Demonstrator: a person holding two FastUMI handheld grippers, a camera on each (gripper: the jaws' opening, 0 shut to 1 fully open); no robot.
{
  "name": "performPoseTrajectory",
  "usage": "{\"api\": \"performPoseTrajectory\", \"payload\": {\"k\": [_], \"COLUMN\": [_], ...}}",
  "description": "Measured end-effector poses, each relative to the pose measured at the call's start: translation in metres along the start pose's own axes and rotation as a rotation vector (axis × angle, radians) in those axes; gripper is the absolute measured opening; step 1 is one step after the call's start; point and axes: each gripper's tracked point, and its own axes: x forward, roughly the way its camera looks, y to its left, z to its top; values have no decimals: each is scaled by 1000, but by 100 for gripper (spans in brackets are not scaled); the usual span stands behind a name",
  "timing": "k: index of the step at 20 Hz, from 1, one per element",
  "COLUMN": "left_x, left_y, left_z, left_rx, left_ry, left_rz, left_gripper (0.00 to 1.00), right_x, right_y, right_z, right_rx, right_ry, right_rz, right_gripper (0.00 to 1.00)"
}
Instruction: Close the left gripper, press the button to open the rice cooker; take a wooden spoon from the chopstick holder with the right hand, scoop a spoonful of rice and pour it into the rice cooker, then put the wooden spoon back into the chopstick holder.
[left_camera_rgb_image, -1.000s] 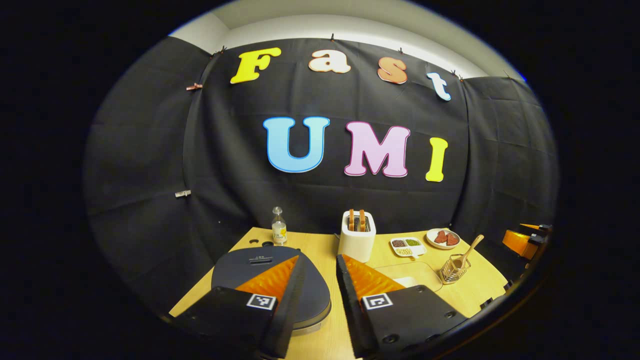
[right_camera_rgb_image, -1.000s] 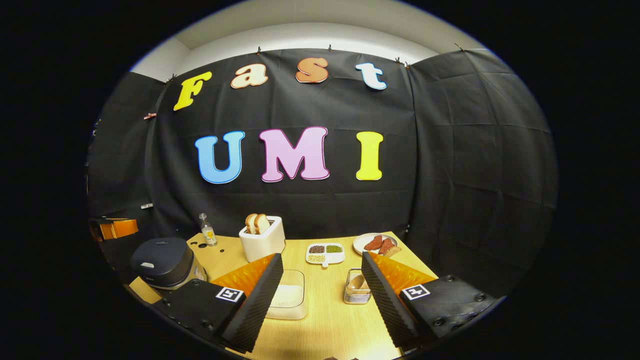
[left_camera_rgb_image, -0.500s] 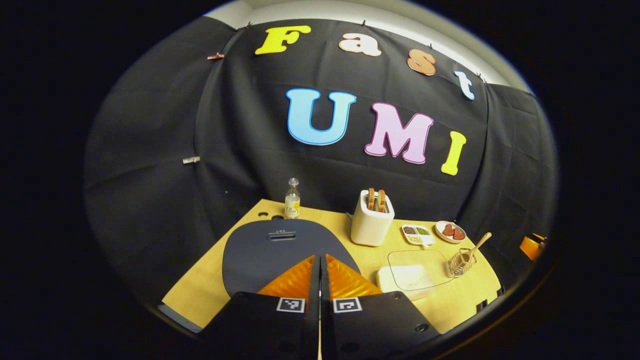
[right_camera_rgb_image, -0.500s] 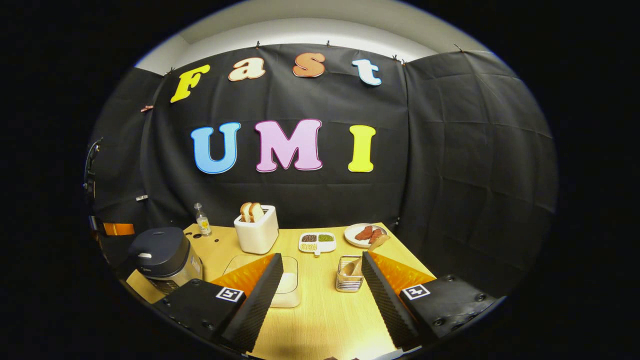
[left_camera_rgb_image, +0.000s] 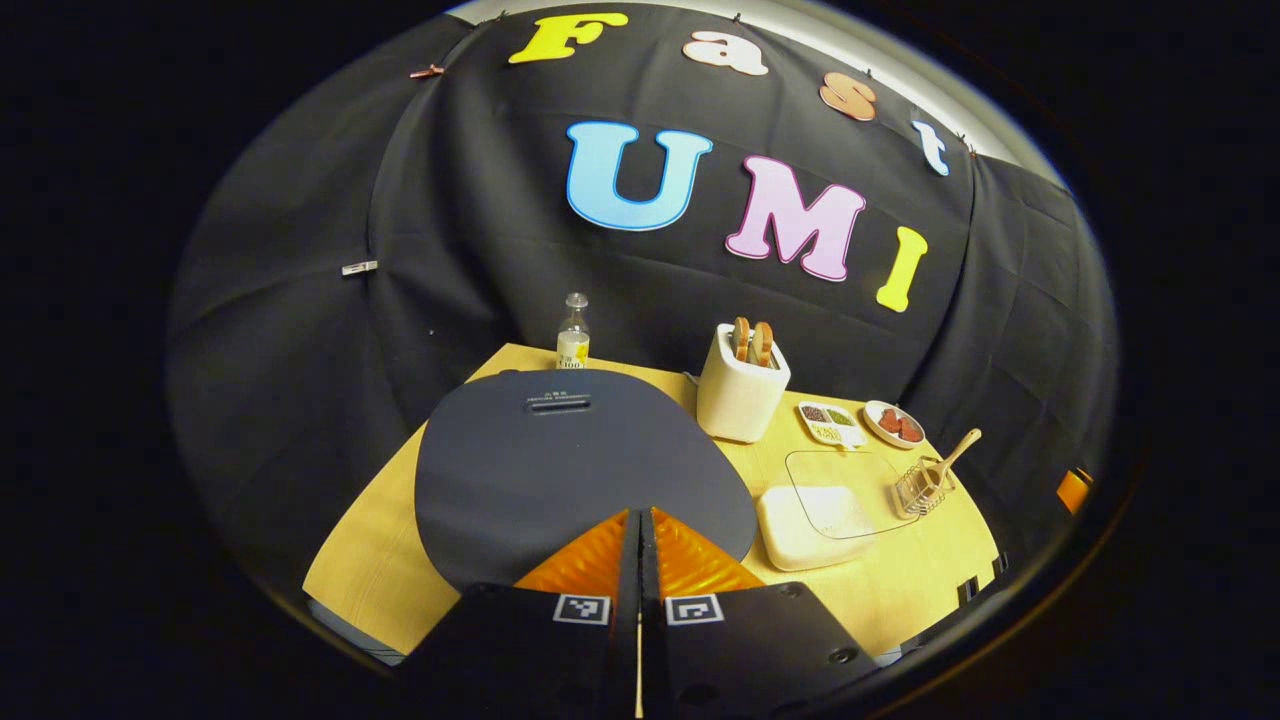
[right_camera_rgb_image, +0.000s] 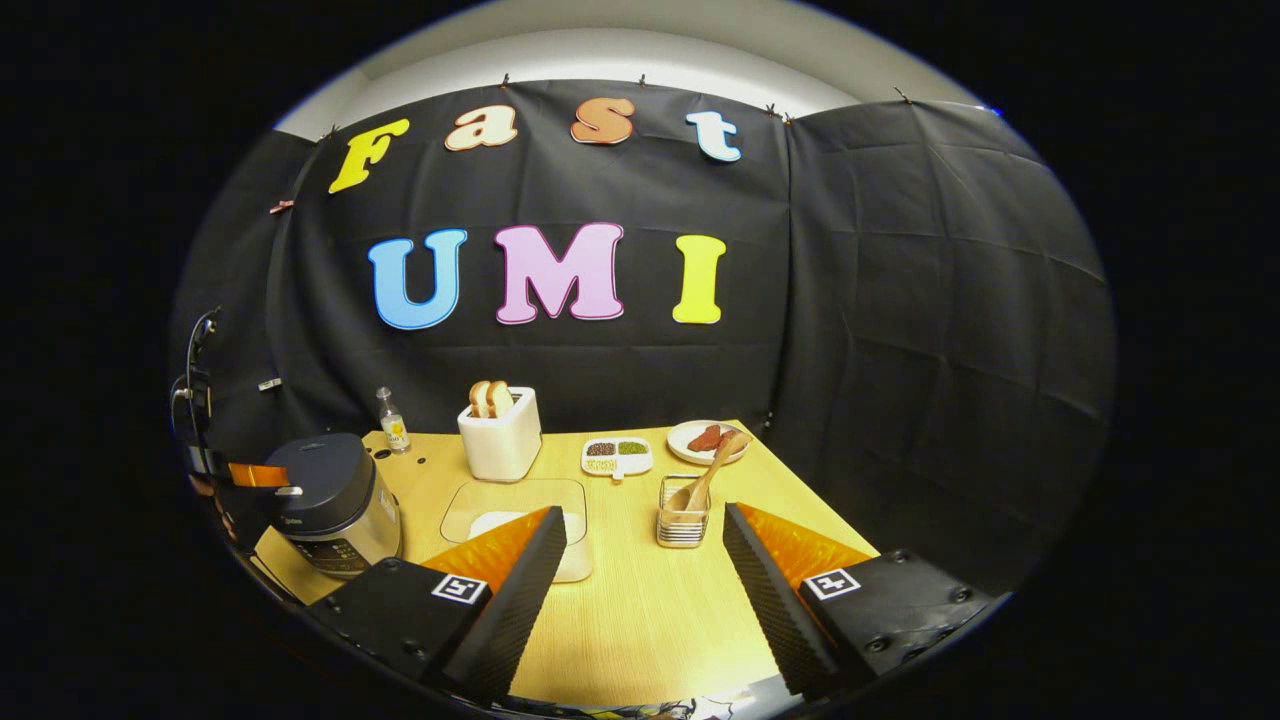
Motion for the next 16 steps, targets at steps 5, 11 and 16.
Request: {"api": "performPoseTrajectory", "payload": {"k": [5,11,16], "left_x": [1,1,1], "left_y": [2,1,2], "left_z": [-11,-15,-12], "left_rx": [-2,-54,-31], "left_ry": [12,13,36], "left_rz": [-5,-15,47], "left_gripper": [7,7,7], "right_x": [-4,11,42], "right_y": [1,8,3], "right_z": [-11,-14,-7], "right_rx": [18,21,49], "right_ry": [23,32,39], "right_rz": [-16,17,67], "right_gripper": [99,99,99]}}
